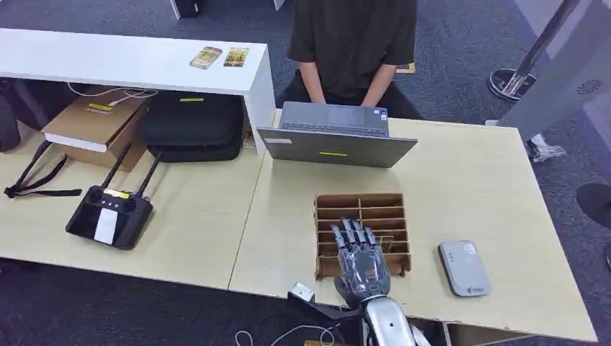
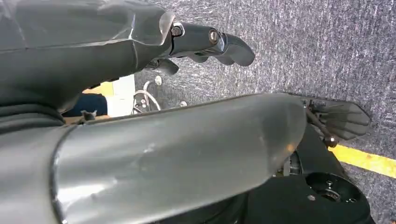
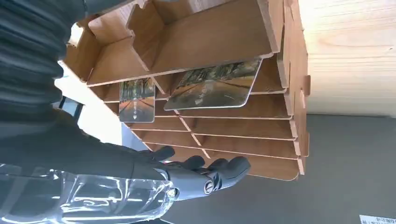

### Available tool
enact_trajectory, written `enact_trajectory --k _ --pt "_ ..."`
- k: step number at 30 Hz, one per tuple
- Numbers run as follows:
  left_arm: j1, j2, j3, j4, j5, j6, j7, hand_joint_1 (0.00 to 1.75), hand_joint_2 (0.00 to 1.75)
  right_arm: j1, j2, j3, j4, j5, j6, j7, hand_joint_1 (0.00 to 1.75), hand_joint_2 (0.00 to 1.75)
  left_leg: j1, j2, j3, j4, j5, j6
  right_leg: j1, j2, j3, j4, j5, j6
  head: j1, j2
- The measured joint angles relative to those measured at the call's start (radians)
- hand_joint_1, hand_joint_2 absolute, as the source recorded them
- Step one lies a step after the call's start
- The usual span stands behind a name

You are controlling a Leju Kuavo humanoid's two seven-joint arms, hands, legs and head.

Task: Pass the card to the sensor for recognition and then transmit it.

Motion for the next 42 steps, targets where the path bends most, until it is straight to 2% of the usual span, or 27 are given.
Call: enact_trajectory --k 6,8,9,10,14,15,16,17,42 --pt "0.000 0.000 0.000 0.000 0.000 -0.001 0.001 0.00 0.00 0.000 0.000 -0.002 0.000 0.001 0.000 -0.001 0.00 1.75 0.000 0.000 0.000 0.000 0.000 0.000 0.000 0.000 0.000 0.000 0.000 0.000 0.000 0.000" --pt "0.000 0.000 0.000 0.000 -0.002 0.000 0.001 0.00 0.00 0.000 0.000 -0.002 0.000 0.001 -0.002 -0.002 0.49 1.75 0.000 0.000 0.000 0.000 0.000 0.000 0.000 0.000 0.000 0.000 0.000 0.000 0.000 0.000" --pt "0.000 0.000 0.000 0.000 -0.002 0.000 0.001 0.00 0.00 0.000 0.000 -0.003 0.000 0.001 -0.003 -0.002 0.93 1.75 0.000 0.000 0.000 0.000 0.000 0.000 0.000 0.000 0.000 0.000 0.000 0.000 0.000 0.000" --pt "0.000 0.000 0.000 0.000 -0.002 0.000 0.001 0.00 0.00 0.000 0.000 -0.003 0.000 0.001 -0.003 -0.002 0.98 1.75 0.000 0.000 0.000 0.000 0.000 0.000 0.000 0.000 0.000 0.000 0.000 0.000 0.000 0.000" --pt "0.000 0.000 0.000 0.001 -0.003 0.000 0.001 0.00 0.00 0.000 0.000 -0.007 0.000 0.002 -0.003 -0.002 0.98 1.75 0.000 0.000 0.000 0.000 0.000 0.000 0.000 0.000 0.000 0.000 0.000 0.000 0.000 0.000" --pt "0.000 0.000 0.000 0.001 -0.003 0.000 0.001 0.00 0.00 0.000 0.000 -0.007 -0.001 0.002 -0.003 -0.002 0.75 1.75 0.000 0.000 0.000 0.000 0.000 0.000 0.000 0.000 0.000 0.000 0.000 0.000 0.000 0.000" --pt "0.000 0.000 0.000 0.001 -0.003 0.000 0.001 0.00 0.00 0.001 0.000 -0.008 -0.002 0.002 -0.003 -0.002 0.03 1.75 0.000 0.000 0.000 0.000 0.000 0.000 0.000 0.000 0.000 0.000 0.000 0.000 0.000 0.000" --pt "0.000 0.000 0.000 0.001 -0.003 0.000 0.001 0.00 0.00 0.001 0.000 -0.008 -0.003 0.002 -0.003 -0.002 0.00 1.75 0.000 0.000 0.000 0.000 0.000 0.000 0.000 0.000 0.000 0.000 0.000 0.000 0.000 0.000" --pt "0.000 0.000 0.000 0.003 -0.013 -0.004 0.002 0.00 0.00 0.003 0.007 -0.003 -0.007 0.008 -0.011 -0.038 0.00 1.75 0.000 0.000 0.000 0.000 0.000 0.000 0.000 0.000 0.000 0.000 0.000 0.000 0.000 0.000"
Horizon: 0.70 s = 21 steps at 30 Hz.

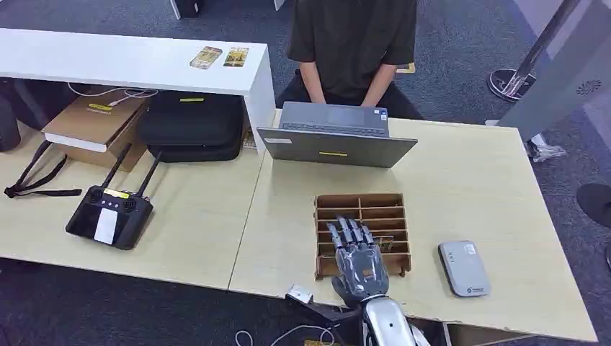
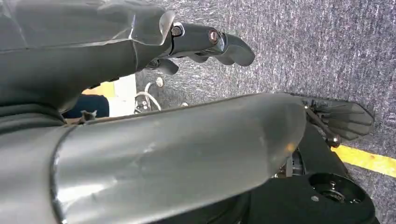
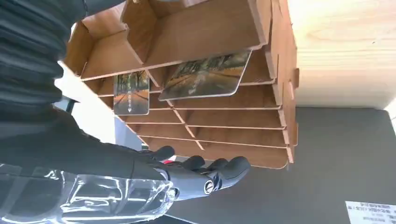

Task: Pass the card to the sensor for recognition and then transmit it.

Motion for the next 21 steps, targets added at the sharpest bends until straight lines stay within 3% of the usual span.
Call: enact_trajectory --k 13,14,15,17,21 --pt "-0.001 0.000 0.000 0.000 -0.006 -0.004 0.000 0.00 0.00 0.001 0.000 0.015 0.007 0.000 0.001 -0.002 0.00 1.75 0.000 0.000 0.000 0.000 0.000 0.000 0.000 0.000 0.000 0.000 0.000 0.000 0.000 0.000" --pt "-0.001 0.000 0.000 0.000 -0.006 -0.005 0.000 0.00 0.00 0.001 0.000 0.016 0.007 0.000 0.001 -0.002 0.30 1.75 0.000 0.000 0.000 0.000 0.000 0.000 0.000 0.000 0.000 0.000 0.000 0.000 0.000 0.000" --pt "-0.001 0.000 0.000 0.000 -0.006 -0.006 0.000 0.00 0.00 0.001 0.000 0.016 0.007 0.000 0.001 -0.002 1.33 1.75 0.000 0.000 0.000 0.000 0.000 0.000 0.000 0.000 0.000 0.000 0.000 0.000 0.000 0.000" --pt "-0.001 0.000 0.000 0.000 -0.009 -0.006 0.000 0.00 0.00 0.002 0.000 0.016 0.007 0.000 0.001 -0.002 1.71 1.75 0.000 0.000 0.000 0.000 0.000 0.000 0.000 0.000 0.000 0.000 0.000 0.000 0.000 0.000" --pt "-0.001 0.001 0.000 0.000 -0.012 -0.008 0.001 0.00 0.00 0.003 0.000 0.016 0.007 0.000 0.001 -0.002 1.69 1.75 0.000 0.000 0.000 0.000 0.000 0.000 0.000 0.000 0.000 0.000 0.000 0.000 0.000 0.000"
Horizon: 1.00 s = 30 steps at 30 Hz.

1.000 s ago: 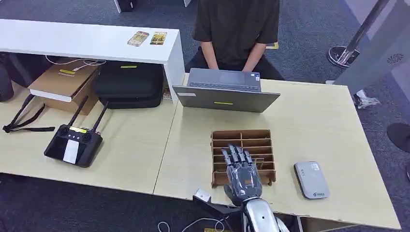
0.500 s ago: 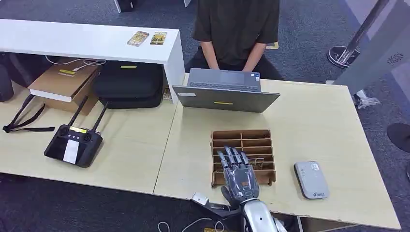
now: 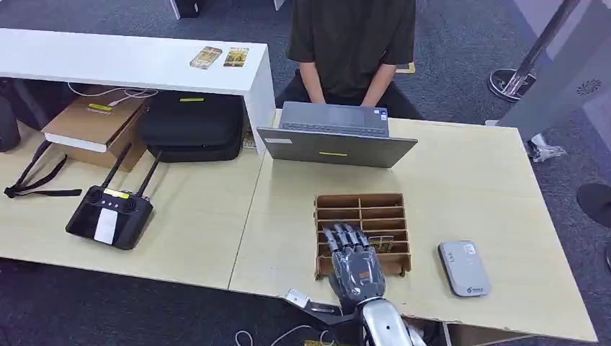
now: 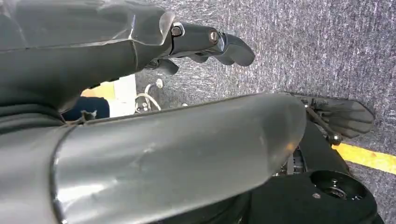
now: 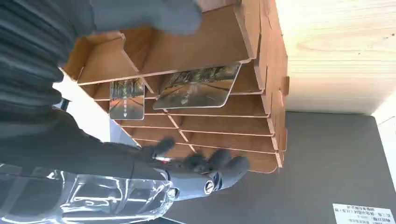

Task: Pass the card to the sensor for recognition and then transmit it.

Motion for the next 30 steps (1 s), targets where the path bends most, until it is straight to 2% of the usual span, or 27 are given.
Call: enact_trajectory --k 5,7,9,11,14,19,20,21,22,23,24,27,30 --pt "0.000 0.000 0.000 0.000 0.000 0.000 0.000 0.00 0.00 0.001 0.000 0.000 0.000 0.000 0.000 0.000 1.40 1.75 0.000 0.000 0.000 0.000 0.000 0.000 0.000 0.000 0.000 0.000 0.000 0.000 0.000 0.000" --pt "0.000 0.000 0.000 0.000 0.000 0.000 0.000 0.00 0.00 0.002 0.000 0.000 0.000 0.000 0.000 0.001 1.41 1.75 0.000 0.000 0.000 0.000 0.000 0.000 0.000 0.000 0.000 0.000 0.000 0.000 0.000 0.000" --pt "0.000 0.000 0.000 0.000 0.000 0.000 0.000 0.00 0.00 0.002 0.000 0.000 -0.003 0.000 0.000 0.003 1.29 1.75 0.000 0.000 0.000 0.000 0.000 0.000 0.000 0.000 0.000 0.000 0.000 0.000 0.000 0.000" --pt "0.000 0.000 0.000 0.000 0.000 0.000 0.000 0.00 0.00 0.002 0.000 0.000 -0.006 0.000 -0.001 0.003 1.27 1.75 0.000 0.000 0.000 0.000 0.000 0.000 0.000 0.000 0.000 0.000 0.000 0.000 0.000 0.000" --pt "0.000 0.000 0.000 0.000 0.000 0.000 0.000 0.00 0.00 0.004 0.000 0.000 -0.008 0.000 -0.002 0.003 1.08 1.75 0.000 0.000 0.000 0.000 0.000 0.000 0.000 0.000 0.000 0.000 0.000 0.000 0.000 0.000" --pt "0.000 0.000 0.000 0.000 0.000 0.002 -0.002 0.00 0.00 0.004 0.000 0.000 -0.009 0.000 -0.003 0.002 1.01 1.75 0.000 0.000 0.000 0.000 0.000 0.000 0.000 0.000 0.000 0.000 0.000 0.000 0.000 0.000" --pt "0.000 0.000 0.000 0.000 0.000 0.003 -0.002 0.00 0.00 0.004 0.000 0.000 -0.009 0.000 -0.005 0.000 1.22 1.75 0.000 0.000 0.000 0.000 0.000 0.000 0.000 0.000 0.000 0.000 0.000 0.000 0.000 0.000" --pt "0.000 0.000 0.000 0.000 0.000 0.003 -0.003 0.00 0.00 0.004 0.000 0.000 -0.009 0.000 -0.006 -0.002 1.31 1.75 0.000 0.000 0.000 0.000 0.000 0.000 0.000 0.000 0.000 0.000 0.000 0.000 0.000 0.000" --pt "0.000 0.000 0.000 0.000 0.000 0.003 -0.003 0.00 0.00 0.004 0.000 0.000 -0.009 0.000 -0.010 -0.002 1.31 1.75 0.000 0.000 0.000 0.000 0.000 0.000 0.000 0.000 0.000 0.000 0.000 0.000 0.000 0.000" --pt "0.001 0.000 0.000 0.000 0.000 0.003 -0.003 0.00 0.00 0.004 0.000 0.000 -0.009 0.000 -0.013 -0.003 1.43 1.75 0.000 0.000 0.000 0.000 0.000 0.000 0.000 0.000 0.000 0.000 0.000 0.000 0.000 0.000" --pt "0.001 0.000 0.000 0.000 0.000 0.003 -0.004 0.00 0.00 0.004 0.000 0.000 -0.010 0.000 -0.017 -0.005 1.66 1.75 0.000 0.000 0.000 0.000 0.000 0.000 0.000 0.000 0.000 0.000 0.000 0.000 0.000 0.000" --pt "0.001 0.000 0.000 0.000 0.000 0.003 -0.005 0.00 0.00 0.004 0.000 0.000 -0.016 0.000 -0.035 -0.013 1.75 1.75 0.000 0.000 0.000 0.000 0.000 0.000 0.000 0.000 0.000 0.000 0.000 0.000 0.000 0.000" --pt "0.001 0.000 0.002 0.000 0.000 0.002 -0.009 0.00 0.00 0.004 0.000 0.000 -0.029 0.000 -0.085 -0.016 1.75 1.75 0.000 0.000 0.000 0.000 0.000 0.000 0.000 0.000 0.000 0.000 0.000 0.000 0.000 0.000"
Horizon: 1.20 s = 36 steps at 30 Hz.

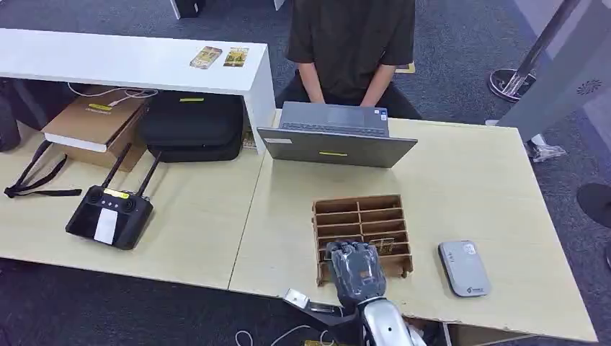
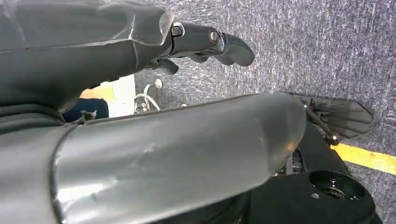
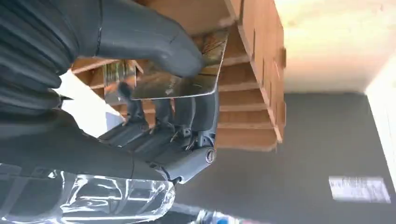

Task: Pass the card to the sensor for recognition and then transmit it.

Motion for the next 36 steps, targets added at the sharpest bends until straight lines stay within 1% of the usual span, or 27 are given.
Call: enact_trajectory --k 6,9,13,15,18,19,20,21,22,23,24,28,29,30,34,36 --pt "0.001 0.000 0.007 0.000 0.000 0.000 -0.005 0.00 0.00 0.005 0.000 -0.023 -0.083 0.000 -0.145 -0.003 1.75 1.75 0.000 0.000 0.000 0.000 0.000 0.000 0.000 0.000 0.000 0.000 0.000 0.000 0.000 0.000" --pt "0.001 -0.002 0.012 0.000 0.000 0.000 -0.006 0.00 0.00 0.008 -0.005 -0.040 -0.134 0.000 -0.200 0.002 1.75 1.75 0.000 0.000 0.000 0.000 0.000 0.000 0.000 0.000 0.000 0.000 0.000 0.000 0.000 0.000" --pt "0.001 -0.005 0.018 0.001 -0.003 0.001 -0.008 0.00 0.00 0.015 -0.017 -0.062 -0.197 0.000 -0.274 0.012 1.75 1.75 0.000 0.000 0.000 0.000 0.000 0.000 0.000 0.000 0.000 0.000 0.000 0.000 0.000 0.000" --pt "0.001 -0.006 0.021 0.001 -0.003 0.003 -0.011 0.00 0.00 0.017 -0.029 -0.080 -0.231 0.000 -0.323 0.016 1.75 1.75 0.000 0.000 0.000 0.000 0.000 0.000 0.000 0.000 0.000 0.000 0.000 0.000 0.000 0.000" --pt "0.001 -0.006 0.022 0.001 -0.006 0.006 -0.013 0.00 0.00 0.021 -0.042 -0.097 -0.262 0.000 -0.343 0.012 1.75 1.75 0.000 0.000 0.000 0.000 0.000 0.000 0.000 0.000 0.000 0.000 0.000 0.000 0.000 0.000" --pt "0.001 -0.007 0.022 0.001 -0.008 0.009 -0.013 0.00 0.00 0.026 -0.045 -0.110 -0.279 0.000 -0.365 -0.004 1.75 1.75 0.000 0.000 0.000 0.000 0.000 0.000 0.000 0.000 0.000 0.000 0.000 0.000 0.000 0.000" --pt "0.002 -0.008 0.023 0.001 -0.010 0.012 -0.013 0.00 0.00 0.036 -0.047 -0.134 -0.301 0.000 -0.405 -0.038 1.75 1.75 0.000 -0.001 0.000 0.000 0.000 0.000 0.000 -0.001 0.000 0.000 0.000 0.000 0.000 0.000" --pt "0.004 -0.010 0.023 0.001 -0.013 0.015 -0.013 0.00 0.00 0.047 -0.045 -0.161 -0.320 0.000 -0.443 -0.080 1.75 1.75 0.000 -0.001 0.000 0.000 0.000 0.000 0.000 -0.001 0.000 0.000 0.000 0.000 0.000 0.000" --pt "0.005 -0.010 0.023 0.001 -0.018 0.016 -0.013 0.00 0.00 0.065 -0.034 -0.199 -0.349 0.000 -0.479 -0.138 1.75 1.75 0.000 -0.001 0.000 0.000 0.000 0.000 0.000 -0.001 0.000 0.000 0.000 0.000 0.000 0.000" --pt "0.006 -0.012 0.023 0.001 -0.020 0.018 -0.013 0.00 0.00 0.084 -0.019 -0.232 -0.379 0.000 -0.498 -0.178 1.75 1.75 0.000 -0.001 0.000 0.000 -0.001 -0.001 0.000 -0.001 0.000 0.000 0.000 0.000 0.000 0.000" --pt "0.006 -0.012 0.023 0.001 -0.021 0.019 -0.013 0.00 0.00 0.093 -0.009 -0.248 -0.396 0.000 -0.503 -0.192 1.75 1.75 0.000 -0.001 0.000 0.000 -0.001 -0.001 0.000 -0.001 0.000 0.000 0.000 0.000 0.000 0.000" --pt "0.007 -0.013 0.023 0.001 -0.022 0.019 -0.013 0.00 0.00 0.097 -0.003 -0.258 -0.410 0.000 -0.506 -0.198 1.75 1.75 0.000 -0.001 0.000 0.000 -0.001 -0.001 0.000 -0.001 -0.001 0.000 0.000 0.000 0.000 0.000" --pt "0.007 -0.016 0.023 0.001 -0.037 0.025 -0.002 0.00 0.00 0.119 0.037 -0.353 -0.597 0.000 -0.508 -0.171 1.75 1.75 0.000 0.000 0.000 0.000 -0.001 -0.001 0.000 0.000 -0.001 0.000 -0.001 -0.001 0.000 0.000" --pt "0.007 -0.017 0.023 0.001 -0.046 0.026 0.006 0.00 0.00 0.120 0.048 -0.384 -0.669 0.000 -0.508 -0.153 1.75 1.75 0.000 0.000 0.000 0.000 -0.001 -0.001 0.000 0.000 0.000 0.000 -0.001 -0.001 0.000 0.000" --pt "0.007 -0.021 0.023 0.001 -0.055 0.024 0.008 0.00 0.00 0.121 0.055 -0.415 -0.753 -0.009 -0.508 -0.148 1.75 1.75 0.000 0.000 0.000 0.000 -0.001 -0.001 0.000 0.000 0.000 0.000 -0.001 -0.001 0.000 0.000" --pt "0.007 -0.022 0.023 0.001 -0.055 0.021 0.008 0.00 0.00 0.121 0.067 -0.432 -0.767 -0.049 -0.507 -0.196 1.75 1.75 0.000 0.000 0.000 0.000 -0.001 -0.001 0.000 0.000 0.000 0.000 -0.001 -0.001 0.000 0.000"
